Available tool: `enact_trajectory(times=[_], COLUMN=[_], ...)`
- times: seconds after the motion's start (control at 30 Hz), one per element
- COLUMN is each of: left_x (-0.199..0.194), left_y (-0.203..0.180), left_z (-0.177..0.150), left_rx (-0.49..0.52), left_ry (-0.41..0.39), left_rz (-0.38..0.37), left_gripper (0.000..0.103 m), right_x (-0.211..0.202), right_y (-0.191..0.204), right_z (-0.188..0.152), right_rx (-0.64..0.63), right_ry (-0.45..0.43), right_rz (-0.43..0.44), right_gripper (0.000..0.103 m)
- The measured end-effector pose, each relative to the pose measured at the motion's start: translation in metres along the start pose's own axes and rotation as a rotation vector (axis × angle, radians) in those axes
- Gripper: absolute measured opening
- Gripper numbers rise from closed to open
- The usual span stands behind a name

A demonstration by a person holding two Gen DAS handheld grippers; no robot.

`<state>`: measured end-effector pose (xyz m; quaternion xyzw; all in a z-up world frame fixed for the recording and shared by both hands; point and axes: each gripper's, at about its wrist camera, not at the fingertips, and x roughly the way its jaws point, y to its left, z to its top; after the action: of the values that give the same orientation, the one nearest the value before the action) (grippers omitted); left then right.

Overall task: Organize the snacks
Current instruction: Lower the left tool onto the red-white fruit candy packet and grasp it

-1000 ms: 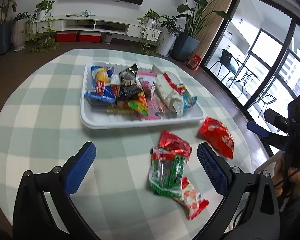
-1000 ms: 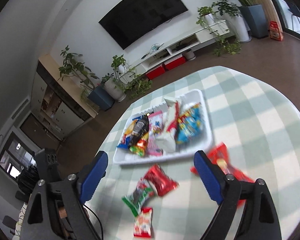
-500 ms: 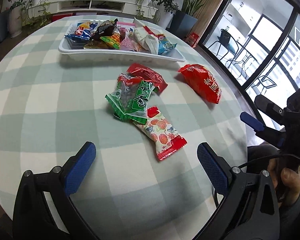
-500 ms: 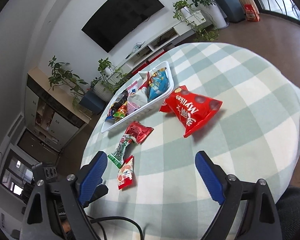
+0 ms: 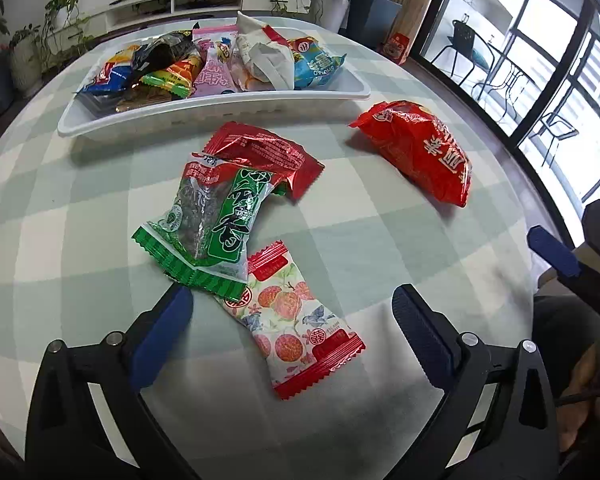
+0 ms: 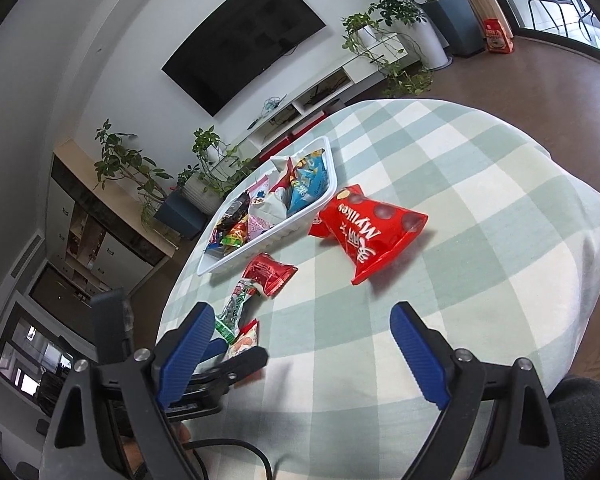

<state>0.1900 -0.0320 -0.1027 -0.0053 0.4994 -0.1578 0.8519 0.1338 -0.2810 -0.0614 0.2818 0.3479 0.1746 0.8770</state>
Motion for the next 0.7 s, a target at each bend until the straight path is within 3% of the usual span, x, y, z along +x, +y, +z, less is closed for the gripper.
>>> enact_trajectory(times=[0.1, 0.17, 0.27, 0.53, 0.7], left_x=[0.001, -0.001, -0.005, -0.013, -0.013], left_y=[0.000, 0.004, 0.010, 0.010, 0.009], left_z=[0.000, -0.001, -0.004, -0.016, -0.015], left_rx=[0.024, 0.035, 0.045, 0.106, 0.163], left_ry=[-0.005, -0.008, -0.009, 0.000, 0.038], left_rz=[0.032, 0.053, 0.072, 0.095, 0.072], left_gripper=[0.085, 0.068, 0.052, 0.047, 0.047], right_x=[-0.003, -0.005, -0.008, -0.010, -0.007], right_y=[-0.001, -0.002, -0.001, 0.001, 0.001], right_z=[0.000, 0.000, 0.000, -0.001, 0.000], right_rx=[-0.006, -0.005, -0.012, -0.030, -0.030], right_ry=[-0.008, -0.014, -0.023, -0.029, -0.006], right_rz=[0.004, 0.007, 0.008, -0.002, -0.015], right_gripper=[0.092, 0.092, 0.092, 0.091, 0.091])
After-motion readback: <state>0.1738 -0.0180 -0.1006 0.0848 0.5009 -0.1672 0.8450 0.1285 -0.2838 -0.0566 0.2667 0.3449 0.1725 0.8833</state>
